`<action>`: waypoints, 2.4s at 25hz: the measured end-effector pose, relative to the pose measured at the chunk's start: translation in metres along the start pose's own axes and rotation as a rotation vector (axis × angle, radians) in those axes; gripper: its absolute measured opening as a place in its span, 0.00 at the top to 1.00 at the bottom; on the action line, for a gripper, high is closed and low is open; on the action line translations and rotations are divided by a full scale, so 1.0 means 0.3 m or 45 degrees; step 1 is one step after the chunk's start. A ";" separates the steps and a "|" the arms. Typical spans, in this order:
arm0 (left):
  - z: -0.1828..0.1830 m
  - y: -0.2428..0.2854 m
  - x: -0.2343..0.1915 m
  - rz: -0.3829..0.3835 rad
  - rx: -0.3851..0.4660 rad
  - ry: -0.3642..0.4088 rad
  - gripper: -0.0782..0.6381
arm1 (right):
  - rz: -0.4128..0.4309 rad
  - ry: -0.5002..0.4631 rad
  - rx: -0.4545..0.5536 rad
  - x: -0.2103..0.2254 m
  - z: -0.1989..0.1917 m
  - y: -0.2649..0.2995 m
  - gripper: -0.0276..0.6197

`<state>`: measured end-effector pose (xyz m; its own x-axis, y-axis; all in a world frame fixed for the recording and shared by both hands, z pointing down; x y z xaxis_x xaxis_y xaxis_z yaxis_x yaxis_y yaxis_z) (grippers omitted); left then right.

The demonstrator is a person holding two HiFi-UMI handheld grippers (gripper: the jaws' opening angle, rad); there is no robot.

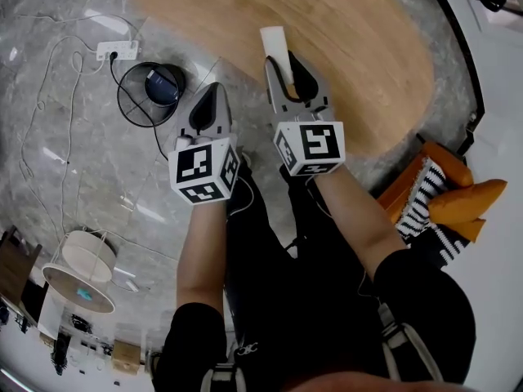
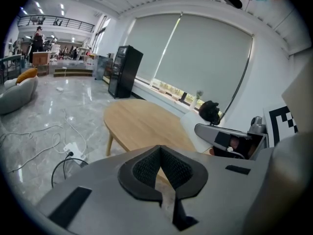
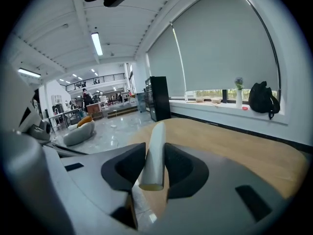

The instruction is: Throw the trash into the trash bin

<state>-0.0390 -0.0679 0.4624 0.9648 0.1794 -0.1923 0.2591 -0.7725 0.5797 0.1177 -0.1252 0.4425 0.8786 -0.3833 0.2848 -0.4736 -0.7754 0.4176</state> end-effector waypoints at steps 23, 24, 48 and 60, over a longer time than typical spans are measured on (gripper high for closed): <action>-0.379 -0.428 -0.695 0.401 -0.031 -0.314 0.87 | 0.447 -0.285 -0.346 -0.778 -0.420 0.348 0.80; -0.404 -0.440 -0.725 0.409 -0.034 -0.324 0.87 | 0.452 -0.314 -0.365 -0.805 -0.458 0.369 0.80; -0.631 -0.384 -0.929 0.340 -0.189 -0.327 0.87 | 0.474 -0.403 -1.000 -0.942 -1.081 0.733 0.73; -0.522 -0.409 -0.827 0.410 -0.083 -0.362 0.87 | 0.583 -0.275 -0.541 -0.904 -0.633 0.527 0.94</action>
<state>-0.3033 0.0780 0.5630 0.9487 -0.2464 -0.1984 -0.0421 -0.7199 0.6929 -0.2070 -0.0484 0.5952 0.5541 -0.7537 0.3534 -0.7462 -0.2616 0.6122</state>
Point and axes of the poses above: the fingertips, and each gripper's own axes: y forward along the fingers, x to its right, z out of its top, the point moved 8 cm from there along -y, backward along the fingers, and after that the axes turned 11 degrees about y, right-handed, at the moved point
